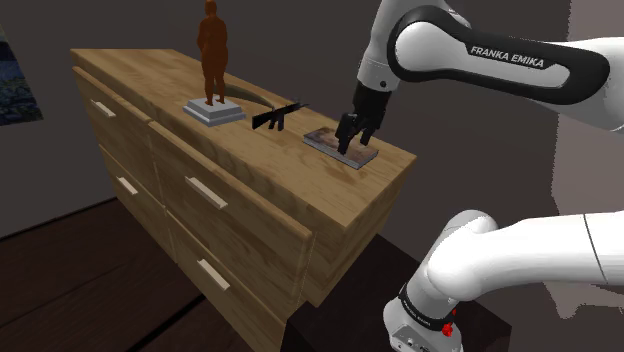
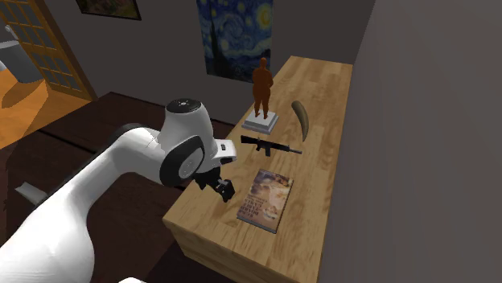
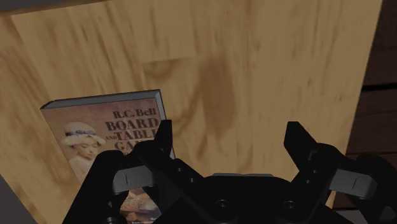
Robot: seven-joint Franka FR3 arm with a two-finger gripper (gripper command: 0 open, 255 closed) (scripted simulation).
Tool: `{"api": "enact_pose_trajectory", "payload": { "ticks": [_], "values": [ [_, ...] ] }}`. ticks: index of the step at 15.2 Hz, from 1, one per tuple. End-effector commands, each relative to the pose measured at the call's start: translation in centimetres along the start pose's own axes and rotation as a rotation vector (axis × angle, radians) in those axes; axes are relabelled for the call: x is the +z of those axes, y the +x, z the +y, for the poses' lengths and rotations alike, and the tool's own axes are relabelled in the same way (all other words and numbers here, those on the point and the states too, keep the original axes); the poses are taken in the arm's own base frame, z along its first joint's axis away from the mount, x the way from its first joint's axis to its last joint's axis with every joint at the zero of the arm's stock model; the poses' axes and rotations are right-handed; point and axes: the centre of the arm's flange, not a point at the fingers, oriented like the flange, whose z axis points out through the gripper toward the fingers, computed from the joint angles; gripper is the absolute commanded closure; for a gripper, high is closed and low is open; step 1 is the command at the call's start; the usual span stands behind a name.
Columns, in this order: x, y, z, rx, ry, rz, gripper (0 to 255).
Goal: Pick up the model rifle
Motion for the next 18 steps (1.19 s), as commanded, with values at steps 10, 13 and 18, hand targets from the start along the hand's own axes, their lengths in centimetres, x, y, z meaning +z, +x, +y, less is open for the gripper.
{"api": "enact_pose_trajectory", "payload": {
  "ticks": [10, 13, 18],
  "values": [
    [1.1, 10.9, -5.3, 0.491, -0.039, -0.004, 0],
    [1.5, 15.0, -5.8, 0.655, -0.051, -0.006, 0],
    [2.2, 21.7, -5.2, 0.927, -0.073, -0.008, 0]
  ]
}}
